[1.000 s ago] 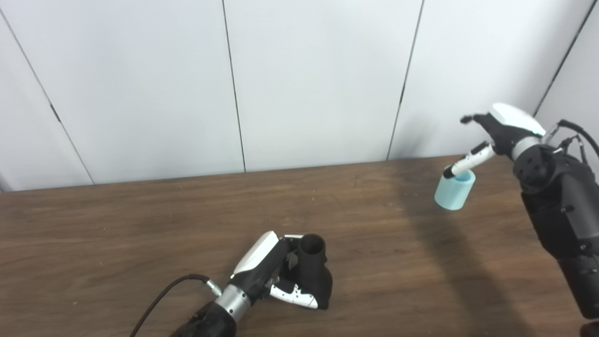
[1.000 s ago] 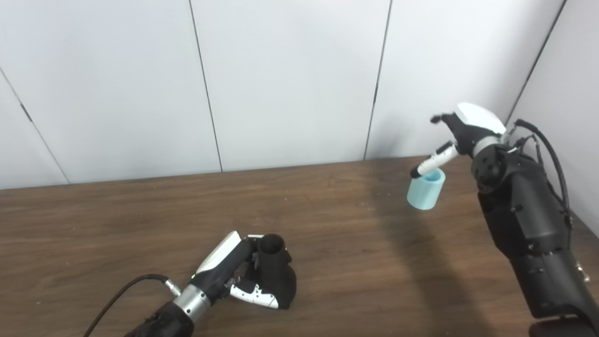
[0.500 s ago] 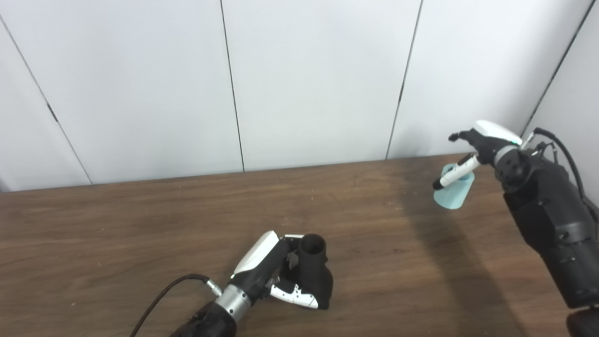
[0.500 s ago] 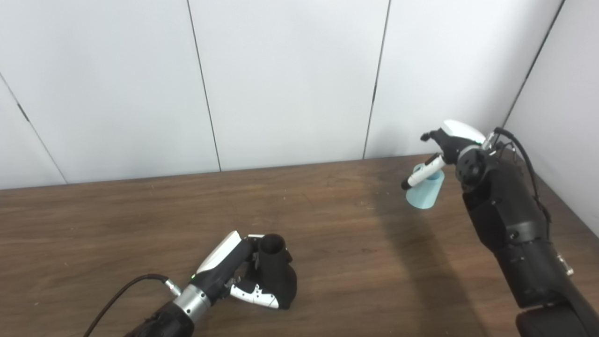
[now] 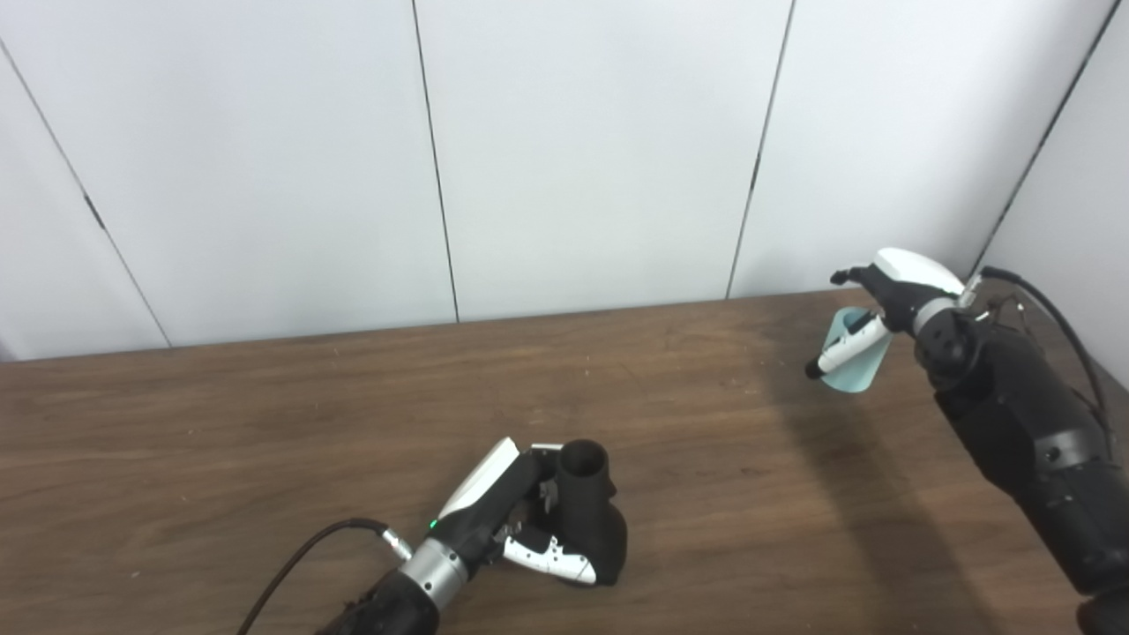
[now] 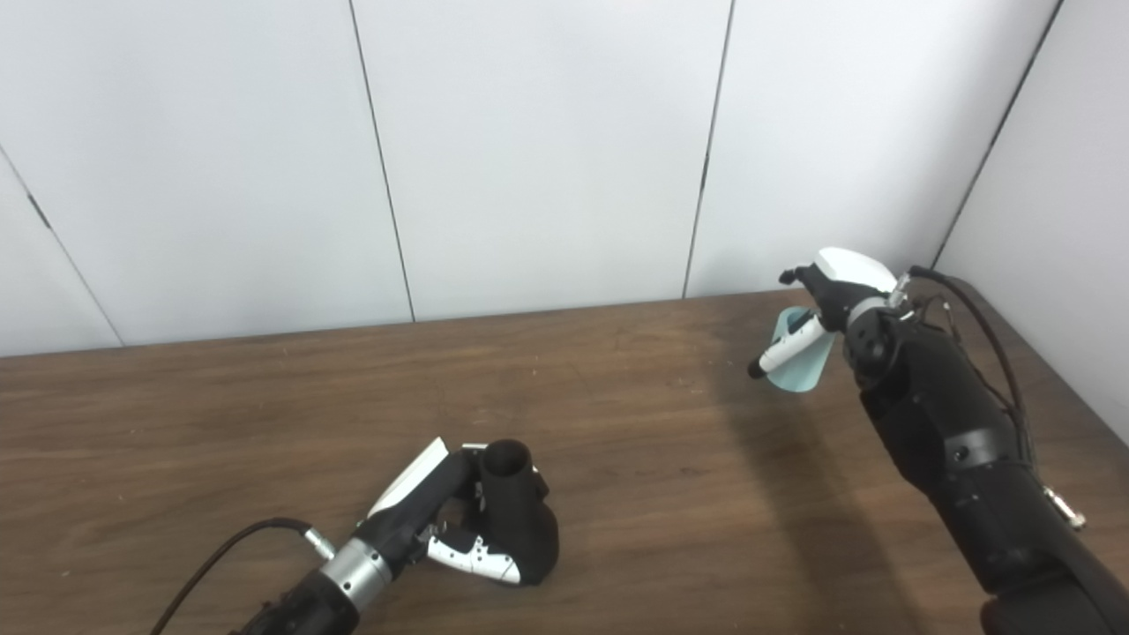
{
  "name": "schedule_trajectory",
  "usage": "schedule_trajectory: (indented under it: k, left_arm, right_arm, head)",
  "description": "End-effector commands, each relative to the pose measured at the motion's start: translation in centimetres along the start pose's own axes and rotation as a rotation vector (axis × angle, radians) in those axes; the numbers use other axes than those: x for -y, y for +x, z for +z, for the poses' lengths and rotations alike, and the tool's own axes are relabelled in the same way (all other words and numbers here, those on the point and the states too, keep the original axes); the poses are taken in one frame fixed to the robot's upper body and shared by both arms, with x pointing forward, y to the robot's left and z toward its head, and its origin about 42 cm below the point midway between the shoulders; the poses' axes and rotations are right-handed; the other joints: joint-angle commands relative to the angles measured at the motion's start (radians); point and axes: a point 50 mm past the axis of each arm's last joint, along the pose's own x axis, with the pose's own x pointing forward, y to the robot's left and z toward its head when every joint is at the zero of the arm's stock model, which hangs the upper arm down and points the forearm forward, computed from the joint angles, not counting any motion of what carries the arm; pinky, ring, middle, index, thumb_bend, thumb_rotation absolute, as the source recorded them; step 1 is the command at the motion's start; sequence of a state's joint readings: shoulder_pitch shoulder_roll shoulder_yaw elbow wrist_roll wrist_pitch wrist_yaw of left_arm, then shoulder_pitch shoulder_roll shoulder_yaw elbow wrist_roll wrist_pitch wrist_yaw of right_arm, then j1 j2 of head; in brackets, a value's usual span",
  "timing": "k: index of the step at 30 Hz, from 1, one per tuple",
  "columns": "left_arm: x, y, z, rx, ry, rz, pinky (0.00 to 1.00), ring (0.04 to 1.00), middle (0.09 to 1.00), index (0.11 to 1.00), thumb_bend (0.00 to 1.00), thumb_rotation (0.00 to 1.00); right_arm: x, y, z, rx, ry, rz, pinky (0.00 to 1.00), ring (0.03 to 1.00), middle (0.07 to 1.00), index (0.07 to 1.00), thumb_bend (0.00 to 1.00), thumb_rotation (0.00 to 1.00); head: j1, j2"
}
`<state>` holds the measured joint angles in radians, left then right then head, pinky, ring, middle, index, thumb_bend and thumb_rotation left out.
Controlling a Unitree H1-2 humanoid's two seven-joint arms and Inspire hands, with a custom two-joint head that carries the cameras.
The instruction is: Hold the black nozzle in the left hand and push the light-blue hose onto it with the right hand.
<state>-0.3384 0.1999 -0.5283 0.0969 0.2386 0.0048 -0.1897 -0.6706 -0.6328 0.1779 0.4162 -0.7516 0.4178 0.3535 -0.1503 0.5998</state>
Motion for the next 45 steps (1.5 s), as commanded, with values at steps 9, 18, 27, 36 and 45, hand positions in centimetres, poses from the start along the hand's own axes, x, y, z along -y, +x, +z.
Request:
schedule_trajectory:
  k: [9,18,27,36,45]
  left_arm:
    - [4.1,-2.7,-3.6,-0.205,-0.019,-0.192,0.12,0.191,0.257,0.469,0.51,0.09]
    - [4.0,-2.8,-3.6,-0.209,-0.006,-0.192,0.12,0.191,0.256,0.469,0.51,0.09]
    - [4.0,-3.0,-3.5,-0.206,0.006,-0.195,0.12,0.191,0.256,0.470,0.51,0.09]
    - [3.9,-3.0,-3.5,-0.206,0.015,-0.196,0.12,0.191,0.256,0.470,0.51,0.09]
    - [3.8,-3.0,-3.5,-0.206,0.017,-0.194,0.12,0.191,0.257,0.470,0.51,0.09]
  right_arm:
    - [3.5,0.5,-0.5,0.022,0.007,-0.109,0.74,0.910,0.916,0.861,0.99,0.23]
    - [4.4,0.1,-0.4,0.028,0.016,-0.112,0.70,0.838,0.861,0.836,0.97,0.16]
    - [4.4,0.0,-0.4,0.050,-0.035,-0.145,0.32,0.420,0.534,0.667,0.74,0.04]
    - [4.3,-0.3,-0.5,0.065,-0.023,-0.170,0.17,0.251,0.471,0.485,0.53,0.00]
    - [4.3,-0.2,-1.0,0.030,-0.057,-0.088,0.16,0.249,0.471,0.485,0.53,0.00]
  head:
    - [0.003,0.008]
    - [0.001,0.013]
    - [0.001,0.019]
    - [0.002,0.023]
    - [0.003,0.027]
